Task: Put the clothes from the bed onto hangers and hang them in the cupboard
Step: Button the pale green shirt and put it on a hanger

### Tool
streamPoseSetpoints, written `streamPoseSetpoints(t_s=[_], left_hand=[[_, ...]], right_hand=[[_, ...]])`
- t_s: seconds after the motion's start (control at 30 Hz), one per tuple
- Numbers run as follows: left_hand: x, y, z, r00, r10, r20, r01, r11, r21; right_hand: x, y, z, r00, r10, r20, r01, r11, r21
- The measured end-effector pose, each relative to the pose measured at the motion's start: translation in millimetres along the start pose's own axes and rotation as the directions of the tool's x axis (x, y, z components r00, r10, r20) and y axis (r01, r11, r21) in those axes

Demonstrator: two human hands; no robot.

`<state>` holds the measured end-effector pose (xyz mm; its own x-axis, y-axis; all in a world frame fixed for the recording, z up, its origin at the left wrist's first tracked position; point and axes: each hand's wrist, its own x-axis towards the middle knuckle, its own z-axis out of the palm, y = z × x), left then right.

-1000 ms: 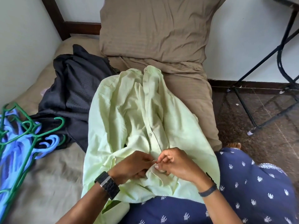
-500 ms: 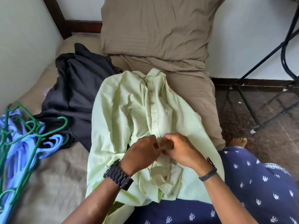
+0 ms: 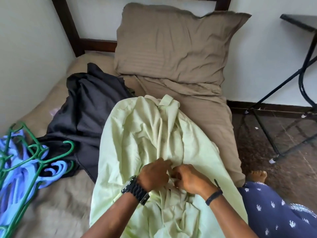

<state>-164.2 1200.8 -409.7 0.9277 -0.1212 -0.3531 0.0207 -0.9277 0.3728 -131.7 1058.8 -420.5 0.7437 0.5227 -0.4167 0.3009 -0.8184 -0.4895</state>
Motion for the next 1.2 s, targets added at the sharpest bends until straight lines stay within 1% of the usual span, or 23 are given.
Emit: streamPoseSetpoints(t_s=[0.07, 0.13, 0.2, 0.3, 0.4, 0.43, 0.5, 0.53, 0.57, 0.63, 0.7, 0.77, 0.8, 0.83, 0.87, 0.9, 0.93, 0.97, 1.0, 1.03, 1.07, 1.13, 1.2], left_hand=[[-3.9, -13.7, -8.4, 0.976, -0.031, -0.215, -0.003, 0.988, -0.155], [-10.8, -32.1, -13.9, 0.897, -0.063, -0.438, -0.054, 0.967, -0.249], [-21.0, -55.5, -17.8, 0.803, -0.143, -0.578, -0.094, 0.928, -0.36], [-40.5, -97.9, -23.9, 0.659, -0.294, -0.692, -0.046, 0.903, -0.428], [-68.1, -149.4, -26.3, 0.491, -0.424, -0.761, 0.144, 0.901, -0.409], [-78.3, -165.7, -26.2, 0.44, -0.474, -0.763, 0.232, 0.88, -0.414], [-98.5, -191.9, -23.8, 0.378, -0.6, -0.705, 0.438, 0.787, -0.434], [-106.6, -200.5, -20.6, 0.37, -0.676, -0.637, 0.542, 0.714, -0.443], [-113.5, -208.5, -16.3, 0.385, -0.748, -0.541, 0.625, 0.643, -0.443], [-117.8, -215.1, -9.5, 0.403, -0.823, -0.4, 0.695, 0.559, -0.451], [-113.6, -215.8, -5.4, 0.423, -0.828, -0.368, 0.731, 0.551, -0.402], [-105.0, -213.9, -2.9, 0.448, -0.818, -0.361, 0.755, 0.562, -0.338], [-101.4, -212.1, -3.4, 0.458, -0.806, -0.375, 0.749, 0.577, -0.326], [-98.1, -210.4, -4.7, 0.461, -0.788, -0.408, 0.736, 0.596, -0.32], [-96.9, -209.9, -5.6, 0.454, -0.772, -0.445, 0.72, 0.612, -0.326], [-96.2, -211.4, -5.1, 0.45, -0.753, -0.48, 0.707, 0.629, -0.323], [-97.5, -211.5, -5.4, 0.459, -0.756, -0.466, 0.696, 0.632, -0.34], [-98.2, -213.6, -3.5, 0.454, -0.775, -0.439, 0.682, 0.62, -0.388], [-101.3, -215.0, -4.0, 0.445, -0.796, -0.41, 0.655, 0.601, -0.458], [-104.1, -216.4, -4.8, 0.421, -0.809, -0.41, 0.617, 0.587, -0.525], [-109.2, -215.5, -7.8, 0.379, -0.818, -0.433, 0.57, 0.575, -0.587], [-116.9, -214.0, -12.4, 0.304, -0.829, -0.469, 0.505, 0.558, -0.658], [-126.3, -211.2, -14.1, 0.281, -0.818, -0.502, 0.479, 0.573, -0.665]], right_hand=[[4.7, -13.2, -9.5, 0.989, -0.058, -0.137, 0.045, 0.994, -0.096], [12.6, -32.9, -18.5, 0.954, -0.138, -0.265, 0.113, 0.988, -0.107], [24.9, -60.0, -23.7, 0.929, -0.229, -0.292, 0.227, 0.973, -0.04], [48.0, -106.0, -18.0, 0.9, -0.356, -0.252, 0.386, 0.919, 0.078], [74.9, -151.3, 3.8, 0.872, -0.451, -0.188, 0.481, 0.862, 0.16], [84.3, -163.4, 13.7, 0.87, -0.467, -0.158, 0.491, 0.853, 0.18], [97.1, -186.9, 32.7, 0.867, -0.492, -0.077, 0.496, 0.839, 0.226], [101.6, -197.1, 42.5, 0.862, -0.506, -0.03, 0.496, 0.832, 0.248], [105.7, -206.2, 52.8, 0.855, -0.519, 0.014, 0.499, 0.829, 0.253], [113.5, -218.0, 70.4, 0.843, -0.532, 0.08, 0.511, 0.838, 0.19], [122.5, -225.3, 86.6, 0.851, -0.509, 0.126, 0.492, 0.858, 0.144], [129.9, -230.6, 97.7, 0.874, -0.468, 0.133, 0.448, 0.881, 0.154], [132.8, -233.0, 100.2, 0.891, -0.436, 0.126, 0.406, 0.89, 0.21], [135.0, -234.5, 100.4, 0.912, -0.395, 0.115, 0.341, 0.882, 0.325], [136.1, -236.2, 99.5, 0.934, -0.339, 0.113, 0.247, 0.841, 0.481], [136.5, -237.7, 97.7, 0.95, -0.288, 0.119, 0.149, 0.755, 0.639], [137.4, -238.7, 95.8, 0.962, -0.247, 0.117, 0.077, 0.654, 0.752], [137.7, -239.0, 94.5, 0.97, -0.22, 0.102, 0.049, 0.589, 0.807], [136.5, -239.5, 93.7, 0.974, -0.212, 0.077, 0.058, 0.563, 0.825], [133.4, -241.3, 93.4, 0.976, -0.214, 0.043, 0.086, 0.555, 0.828], [129.0, -244.2, 92.8, 0.976, -0.219, -0.001, 0.126, 0.56, 0.819], [119.9, -251.0, 93.9, 0.972, -0.204, -0.116, 0.214, 0.576, 0.789], [111.5, -257.9, 97.5, 0.956, -0.127, -0.263, 0.286, 0.584, 0.76]])
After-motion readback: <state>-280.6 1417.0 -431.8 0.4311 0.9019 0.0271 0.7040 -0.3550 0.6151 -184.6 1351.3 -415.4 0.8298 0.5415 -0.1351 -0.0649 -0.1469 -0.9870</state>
